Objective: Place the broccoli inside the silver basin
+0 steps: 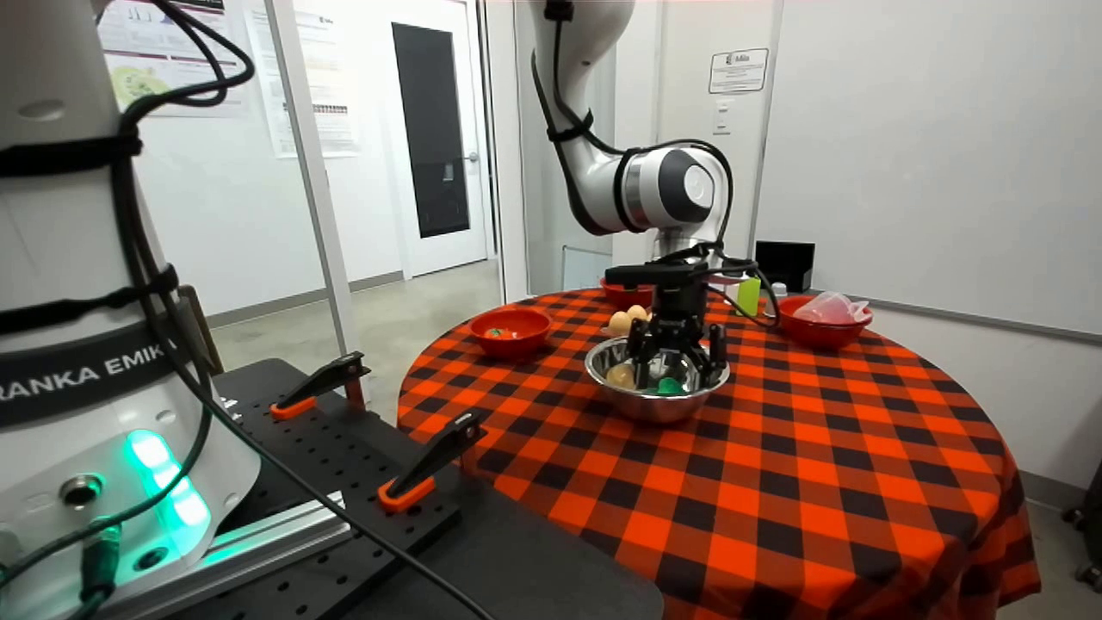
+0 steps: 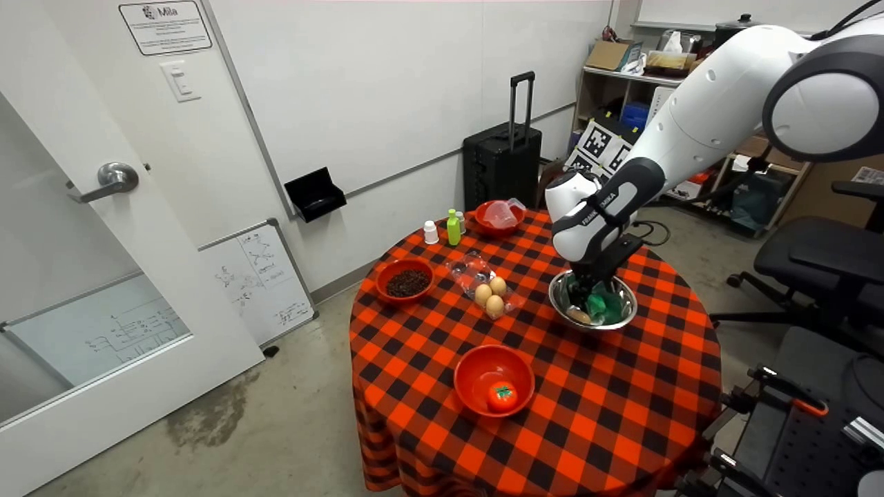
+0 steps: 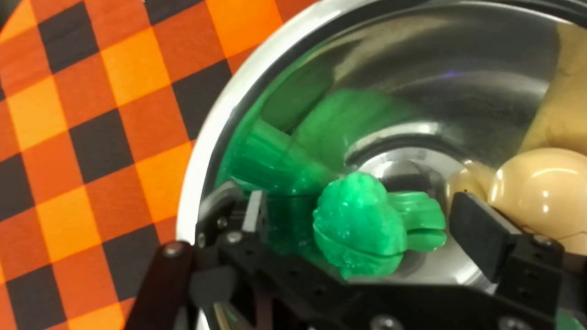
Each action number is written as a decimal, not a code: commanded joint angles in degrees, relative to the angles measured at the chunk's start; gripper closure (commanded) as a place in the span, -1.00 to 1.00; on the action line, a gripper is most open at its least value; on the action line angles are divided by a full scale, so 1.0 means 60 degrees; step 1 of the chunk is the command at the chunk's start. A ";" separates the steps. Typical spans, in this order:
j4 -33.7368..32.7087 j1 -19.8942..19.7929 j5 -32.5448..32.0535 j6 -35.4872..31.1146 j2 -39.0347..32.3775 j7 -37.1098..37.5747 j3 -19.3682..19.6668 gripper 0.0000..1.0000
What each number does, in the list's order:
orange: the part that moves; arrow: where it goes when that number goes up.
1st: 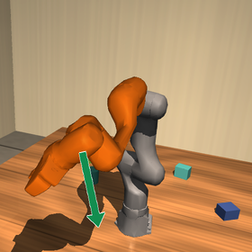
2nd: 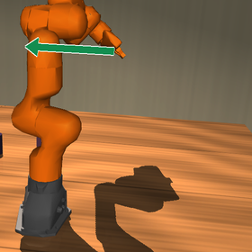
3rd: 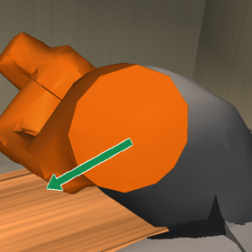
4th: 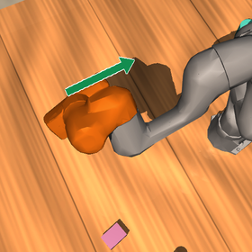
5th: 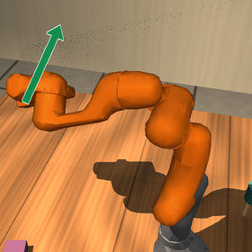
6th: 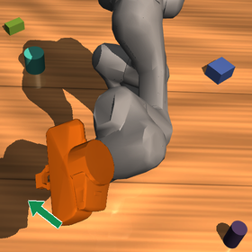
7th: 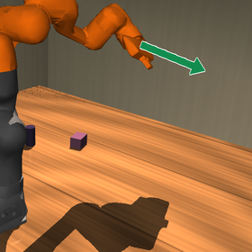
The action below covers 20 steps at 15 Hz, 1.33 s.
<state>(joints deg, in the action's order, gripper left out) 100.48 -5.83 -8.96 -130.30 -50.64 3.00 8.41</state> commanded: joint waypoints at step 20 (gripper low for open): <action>0.2477 0.0213 0.0610 0.0023 0.3822 -0.0805 -0.0874 -1.00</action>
<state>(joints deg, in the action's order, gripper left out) 115.49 -4.94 -5.56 -130.32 -27.66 -1.65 2.77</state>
